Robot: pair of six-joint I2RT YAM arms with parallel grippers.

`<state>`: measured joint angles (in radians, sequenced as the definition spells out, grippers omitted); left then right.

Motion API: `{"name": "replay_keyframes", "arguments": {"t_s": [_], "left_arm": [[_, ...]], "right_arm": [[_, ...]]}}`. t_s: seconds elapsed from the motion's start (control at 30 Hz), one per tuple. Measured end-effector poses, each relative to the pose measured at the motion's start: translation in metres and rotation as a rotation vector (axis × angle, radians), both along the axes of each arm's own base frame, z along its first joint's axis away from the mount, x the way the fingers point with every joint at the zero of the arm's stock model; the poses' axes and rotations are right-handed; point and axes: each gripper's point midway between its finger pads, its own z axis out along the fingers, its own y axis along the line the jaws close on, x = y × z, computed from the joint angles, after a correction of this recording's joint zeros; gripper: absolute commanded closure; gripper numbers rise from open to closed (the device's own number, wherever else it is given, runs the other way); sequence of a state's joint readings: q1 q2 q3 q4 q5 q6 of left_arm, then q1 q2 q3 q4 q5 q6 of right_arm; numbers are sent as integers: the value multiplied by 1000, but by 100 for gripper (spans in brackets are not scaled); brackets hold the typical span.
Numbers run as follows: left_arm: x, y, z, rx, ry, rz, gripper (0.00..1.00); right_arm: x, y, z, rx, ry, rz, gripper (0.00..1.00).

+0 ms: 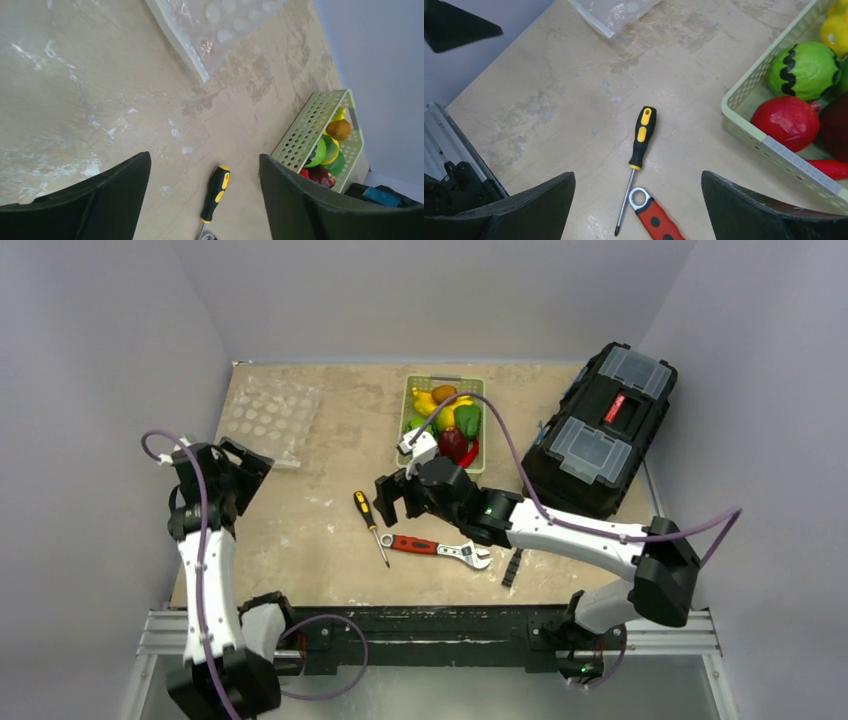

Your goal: Place the food in the zip-top bag and seal the zipper

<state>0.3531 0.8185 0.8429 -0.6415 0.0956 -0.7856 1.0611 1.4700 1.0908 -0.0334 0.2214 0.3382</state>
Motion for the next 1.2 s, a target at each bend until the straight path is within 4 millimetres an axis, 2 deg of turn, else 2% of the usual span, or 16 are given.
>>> {"name": "replay_keyframes", "arguments": {"t_s": [0.03, 0.17, 0.33, 0.47, 0.57, 0.73, 0.9, 1.2], "left_arm": [[10, -2, -11, -47, 24, -12, 3], [38, 1, -53, -203, 63, 9, 1], [64, 19, -94, -382, 21, 115, 7], [83, 37, -119, -457, -60, 181, 12], [95, 47, -127, -463, -111, 194, 18], [117, 63, -120, -443, -260, 186, 26], [128, 71, -127, -457, -307, 192, 29], [139, 75, -139, -478, -326, 190, 37]], "right_arm": [[-1, -5, 3, 8, -5, -8, 1], [-5, -22, 11, 33, -28, -31, 1], [-2, -26, 5, 6, -54, -40, 1], [1, -25, 1, -11, -76, -34, 1], [2, -25, -5, -20, -84, -28, 1], [3, -22, -13, -28, -84, -21, 1], [3, -20, -21, -40, -80, -18, 1], [4, -19, -21, -37, -83, -18, 1]]}}
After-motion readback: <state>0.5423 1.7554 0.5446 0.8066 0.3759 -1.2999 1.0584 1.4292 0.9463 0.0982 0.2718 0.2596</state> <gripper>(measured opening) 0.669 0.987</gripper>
